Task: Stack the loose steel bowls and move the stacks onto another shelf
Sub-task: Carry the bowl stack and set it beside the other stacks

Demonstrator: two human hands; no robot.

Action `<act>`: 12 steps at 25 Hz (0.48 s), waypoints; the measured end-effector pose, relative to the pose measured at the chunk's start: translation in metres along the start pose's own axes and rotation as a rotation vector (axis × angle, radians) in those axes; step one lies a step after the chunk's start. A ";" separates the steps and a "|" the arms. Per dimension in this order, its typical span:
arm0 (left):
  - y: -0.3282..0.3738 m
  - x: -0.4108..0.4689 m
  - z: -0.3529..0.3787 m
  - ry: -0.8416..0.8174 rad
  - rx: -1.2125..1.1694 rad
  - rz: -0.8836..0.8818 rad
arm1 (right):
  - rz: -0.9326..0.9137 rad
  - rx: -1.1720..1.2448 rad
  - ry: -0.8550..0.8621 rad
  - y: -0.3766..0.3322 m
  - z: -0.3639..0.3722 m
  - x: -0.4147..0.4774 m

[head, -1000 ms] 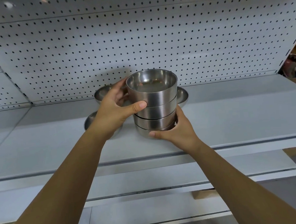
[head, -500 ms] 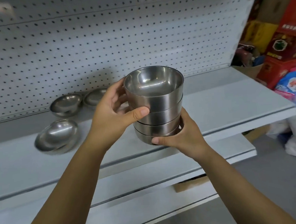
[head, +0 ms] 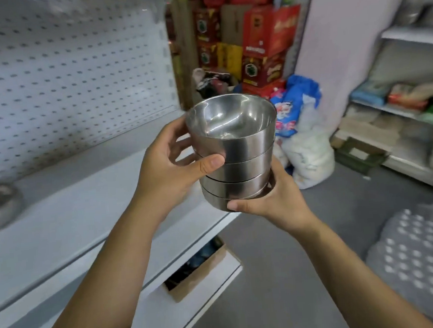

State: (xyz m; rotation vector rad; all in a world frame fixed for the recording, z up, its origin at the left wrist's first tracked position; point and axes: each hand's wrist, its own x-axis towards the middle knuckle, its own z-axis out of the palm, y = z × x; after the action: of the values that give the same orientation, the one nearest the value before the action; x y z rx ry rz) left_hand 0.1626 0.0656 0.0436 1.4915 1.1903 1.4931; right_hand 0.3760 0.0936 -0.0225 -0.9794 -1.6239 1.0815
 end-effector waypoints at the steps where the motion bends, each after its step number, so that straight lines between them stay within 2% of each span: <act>1: -0.003 0.009 0.030 -0.040 -0.021 0.004 | 0.009 -0.008 0.045 0.006 -0.028 -0.004; 7: -0.016 0.057 0.184 -0.284 -0.176 -0.003 | 0.112 -0.066 0.311 0.033 -0.167 -0.035; 12: -0.025 0.099 0.284 -0.504 -0.264 -0.006 | 0.169 -0.096 0.487 0.053 -0.246 -0.044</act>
State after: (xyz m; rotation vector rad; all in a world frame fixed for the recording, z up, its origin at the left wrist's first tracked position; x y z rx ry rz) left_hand 0.4312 0.2021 0.0292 1.5512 0.6702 1.1212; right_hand 0.6299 0.1209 -0.0378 -1.3434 -1.2179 0.7953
